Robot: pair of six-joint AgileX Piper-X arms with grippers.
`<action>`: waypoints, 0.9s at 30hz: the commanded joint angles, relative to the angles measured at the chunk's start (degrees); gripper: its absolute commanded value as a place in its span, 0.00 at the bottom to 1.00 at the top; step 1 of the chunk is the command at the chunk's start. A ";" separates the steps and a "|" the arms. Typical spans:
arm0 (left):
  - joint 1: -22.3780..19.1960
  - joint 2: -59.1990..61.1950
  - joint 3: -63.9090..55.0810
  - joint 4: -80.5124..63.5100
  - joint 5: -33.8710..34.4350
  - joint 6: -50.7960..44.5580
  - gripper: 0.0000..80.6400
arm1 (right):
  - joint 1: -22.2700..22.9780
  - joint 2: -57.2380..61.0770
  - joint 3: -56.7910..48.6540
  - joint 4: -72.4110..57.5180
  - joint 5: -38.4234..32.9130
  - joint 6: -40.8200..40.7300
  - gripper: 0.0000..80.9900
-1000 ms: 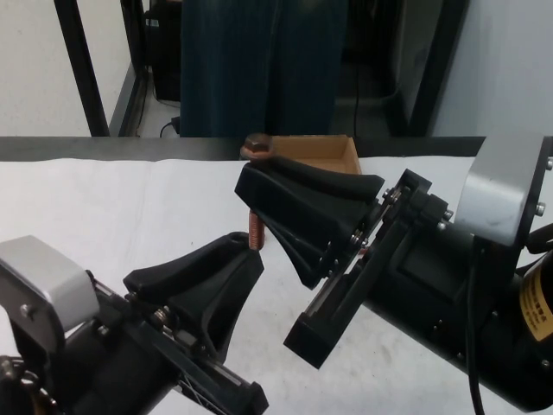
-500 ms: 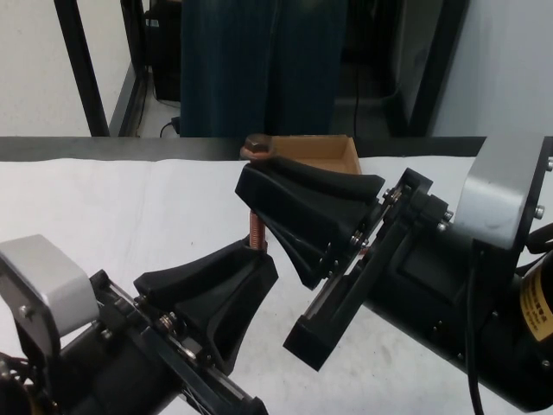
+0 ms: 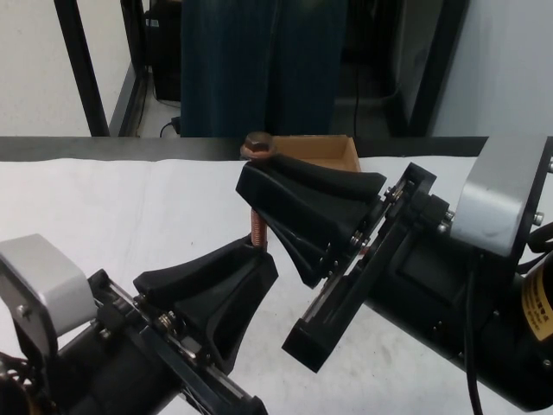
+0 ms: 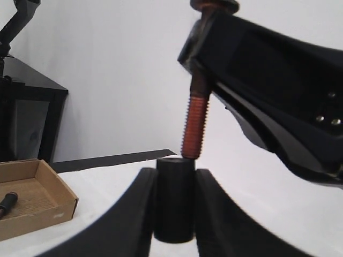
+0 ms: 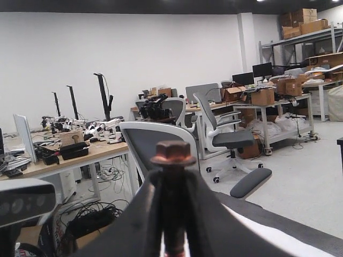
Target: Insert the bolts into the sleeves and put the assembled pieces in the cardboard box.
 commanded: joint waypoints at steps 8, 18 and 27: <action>-0.29 0.15 -0.04 -2.09 4.16 -0.45 0.01 | 0.13 0.19 -0.23 -0.89 -0.20 -2.39 0.00; -0.29 0.15 -0.04 -2.51 3.46 1.63 0.01 | 0.13 0.19 -0.23 -0.89 -0.20 0.74 0.00; -0.29 0.15 -0.04 -4.02 -0.26 3.53 0.01 | 0.13 0.19 -0.23 1.26 -0.20 1.65 0.00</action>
